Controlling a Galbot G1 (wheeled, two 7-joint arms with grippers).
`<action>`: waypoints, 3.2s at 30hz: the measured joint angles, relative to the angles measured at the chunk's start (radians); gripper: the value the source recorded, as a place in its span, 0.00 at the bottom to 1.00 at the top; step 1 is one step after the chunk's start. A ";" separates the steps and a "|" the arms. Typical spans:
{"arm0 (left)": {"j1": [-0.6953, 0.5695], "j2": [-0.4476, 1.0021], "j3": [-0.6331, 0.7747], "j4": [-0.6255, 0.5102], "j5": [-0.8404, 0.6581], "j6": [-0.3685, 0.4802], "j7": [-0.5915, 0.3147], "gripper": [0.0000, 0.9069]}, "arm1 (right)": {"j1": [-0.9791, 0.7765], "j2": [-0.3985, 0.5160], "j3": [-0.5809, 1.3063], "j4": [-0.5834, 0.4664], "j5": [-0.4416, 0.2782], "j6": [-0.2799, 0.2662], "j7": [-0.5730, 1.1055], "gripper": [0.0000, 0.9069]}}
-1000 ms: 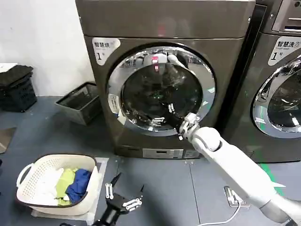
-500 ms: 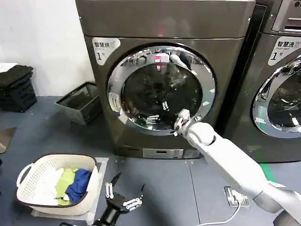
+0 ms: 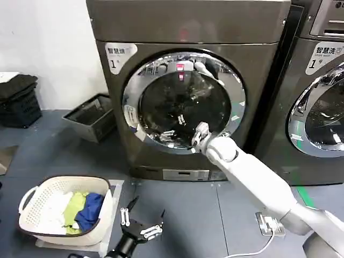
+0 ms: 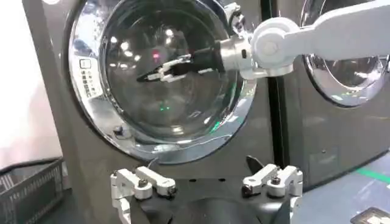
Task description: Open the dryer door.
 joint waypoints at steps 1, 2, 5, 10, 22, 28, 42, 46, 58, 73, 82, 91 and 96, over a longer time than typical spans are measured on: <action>0.000 0.000 0.000 0.000 0.000 0.000 0.000 1.00 | 0.001 0.005 -0.003 -0.002 0.000 0.000 0.002 1.00; 0.000 0.000 0.000 0.000 0.000 0.000 0.000 1.00 | 0.003 0.009 -0.005 -0.004 -0.001 0.000 0.004 1.00; 0.000 0.000 0.001 0.001 0.000 0.000 0.000 1.00 | 0.010 0.025 -0.012 -0.013 -0.001 -0.001 0.006 1.00; -0.001 0.000 0.001 0.001 -0.001 0.000 0.000 1.00 | 0.025 0.054 -0.020 -0.034 -0.004 -0.001 0.006 1.00; -0.002 0.001 0.001 0.000 -0.003 0.000 0.001 1.00 | 0.054 0.111 -0.043 -0.080 -0.004 -0.004 -0.011 1.00; -0.004 0.001 0.000 0.000 -0.004 0.000 0.001 1.00 | 0.073 0.132 -0.052 -0.106 -0.003 -0.002 -0.042 1.00; -0.003 0.001 -0.004 -0.005 -0.007 0.002 0.001 1.00 | 0.106 0.173 -0.061 -0.179 -0.003 0.020 -0.090 1.00; -0.003 0.001 -0.004 -0.006 -0.007 0.002 0.001 1.00 | 0.109 0.176 -0.063 -0.190 -0.003 0.025 -0.110 1.00; -0.006 0.002 -0.005 -0.006 -0.009 0.003 0.001 1.00 | 0.113 0.163 -0.076 -0.191 0.006 0.052 -0.204 1.00; -0.011 0.003 -0.007 -0.005 -0.010 0.005 0.002 1.00 | 0.095 0.121 -0.095 -0.131 0.040 0.072 -0.274 1.00; -0.022 0.021 -0.034 -0.008 -0.058 0.022 0.013 1.00 | 0.074 0.044 -0.121 -0.032 0.076 0.069 -0.297 1.00; -0.056 0.096 -0.158 -0.024 -0.214 0.071 0.063 1.00 | 0.042 -0.040 -0.126 0.089 0.086 0.066 -0.297 1.00; -0.053 0.161 -0.243 -0.036 -0.309 0.098 0.105 1.00 | 0.026 -0.068 -0.126 0.149 0.088 0.067 -0.304 1.00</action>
